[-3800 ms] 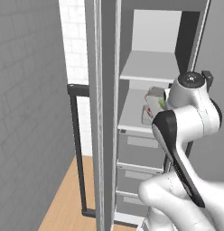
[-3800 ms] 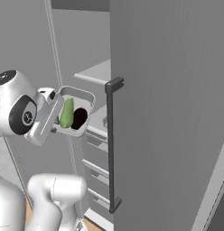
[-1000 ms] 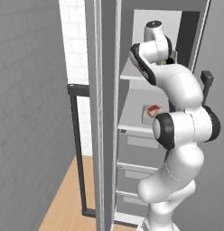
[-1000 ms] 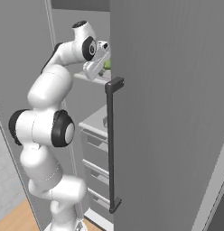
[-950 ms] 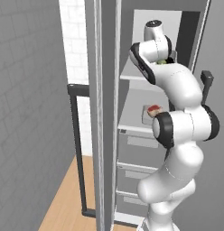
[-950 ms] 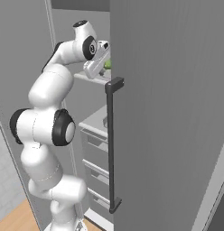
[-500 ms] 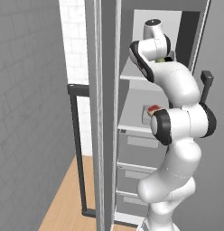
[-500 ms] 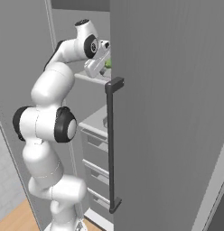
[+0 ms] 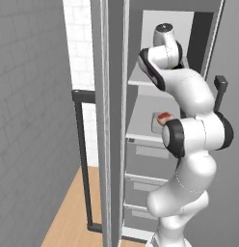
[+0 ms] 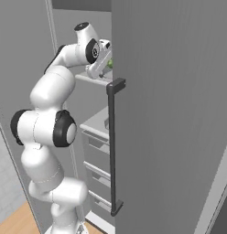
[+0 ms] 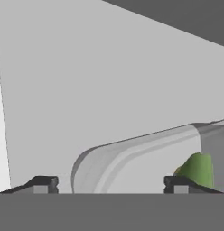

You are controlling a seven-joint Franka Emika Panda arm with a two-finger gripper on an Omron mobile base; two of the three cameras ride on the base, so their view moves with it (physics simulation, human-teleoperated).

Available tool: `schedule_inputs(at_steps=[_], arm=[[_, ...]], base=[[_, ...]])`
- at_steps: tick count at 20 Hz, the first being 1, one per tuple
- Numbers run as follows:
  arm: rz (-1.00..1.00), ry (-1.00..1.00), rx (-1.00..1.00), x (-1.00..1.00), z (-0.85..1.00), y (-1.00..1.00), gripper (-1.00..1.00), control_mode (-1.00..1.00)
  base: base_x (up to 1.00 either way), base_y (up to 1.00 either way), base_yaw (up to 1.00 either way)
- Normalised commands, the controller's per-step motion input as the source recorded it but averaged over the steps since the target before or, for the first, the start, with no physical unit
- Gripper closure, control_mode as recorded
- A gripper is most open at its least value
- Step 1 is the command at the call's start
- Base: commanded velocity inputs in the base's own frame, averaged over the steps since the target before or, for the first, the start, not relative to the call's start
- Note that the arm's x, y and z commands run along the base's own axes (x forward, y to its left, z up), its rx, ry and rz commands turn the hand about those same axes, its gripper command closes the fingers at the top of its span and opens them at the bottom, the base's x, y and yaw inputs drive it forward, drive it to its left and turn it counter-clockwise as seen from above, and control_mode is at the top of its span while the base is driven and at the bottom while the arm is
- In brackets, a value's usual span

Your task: Take the meat container that has the steak and place it on the second highest rack of the freezer. Then take the vegetable container that has the avocado and corn and place it on the highest rack of the freezer.

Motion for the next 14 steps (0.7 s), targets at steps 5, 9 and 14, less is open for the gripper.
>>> schedule_inputs(at_steps=[5,9,14], arm=[[0.01,-0.31,0.00,-0.16,0.06,0.02,-1.00,-1.00],[0.00,-0.08,0.00,-0.43,0.17,0.03,-1.00,-1.00],[0.00,-0.11,-0.01,-0.75,0.04,0.04,-1.00,-1.00]], base=[[0.00,0.00,0.00],[0.00,0.00,0.00],[0.00,0.00,0.00]])
